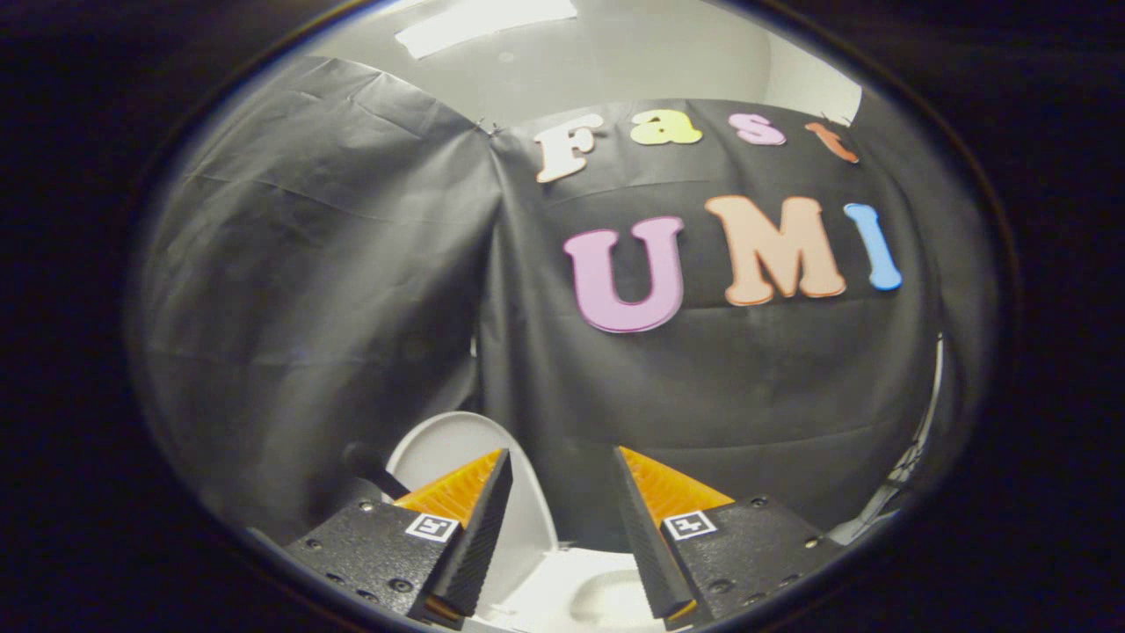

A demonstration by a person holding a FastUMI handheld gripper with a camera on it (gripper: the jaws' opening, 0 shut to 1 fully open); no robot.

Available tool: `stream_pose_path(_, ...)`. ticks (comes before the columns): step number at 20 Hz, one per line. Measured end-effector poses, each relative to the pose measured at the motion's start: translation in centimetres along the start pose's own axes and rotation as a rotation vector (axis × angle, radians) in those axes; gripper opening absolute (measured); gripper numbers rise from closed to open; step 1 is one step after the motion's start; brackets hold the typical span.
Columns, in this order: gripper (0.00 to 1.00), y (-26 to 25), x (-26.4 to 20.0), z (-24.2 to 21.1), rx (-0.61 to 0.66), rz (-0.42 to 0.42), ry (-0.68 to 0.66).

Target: Open the toilet lid.

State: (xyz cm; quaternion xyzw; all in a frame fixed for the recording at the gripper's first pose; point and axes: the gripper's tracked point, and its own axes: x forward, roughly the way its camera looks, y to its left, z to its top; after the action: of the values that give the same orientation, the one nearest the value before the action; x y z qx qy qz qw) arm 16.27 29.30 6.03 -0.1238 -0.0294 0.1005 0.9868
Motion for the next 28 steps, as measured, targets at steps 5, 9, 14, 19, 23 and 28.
stream_pose_path(5, 0.69, -11.6, -5.2, -2.7, 0.035, -0.182, 0.049)
stream_pose_path(9, 0.67, -20.0, -9.3, -5.2, 0.041, -0.306, 0.084)
stream_pose_path(14, 0.67, -26.5, -12.6, -8.5, 0.066, -0.364, 0.109)
stream_pose_path(19, 0.63, -28.4, -13.5, -12.9, 0.145, -0.39, 0.175)
stream_pose_path(23, 0.63, -27.9, -13.4, -14.3, 0.16, -0.385, 0.224)
stream_pose_path(28, 0.64, -26.5, -12.6, -14.9, 0.163, -0.343, 0.25)
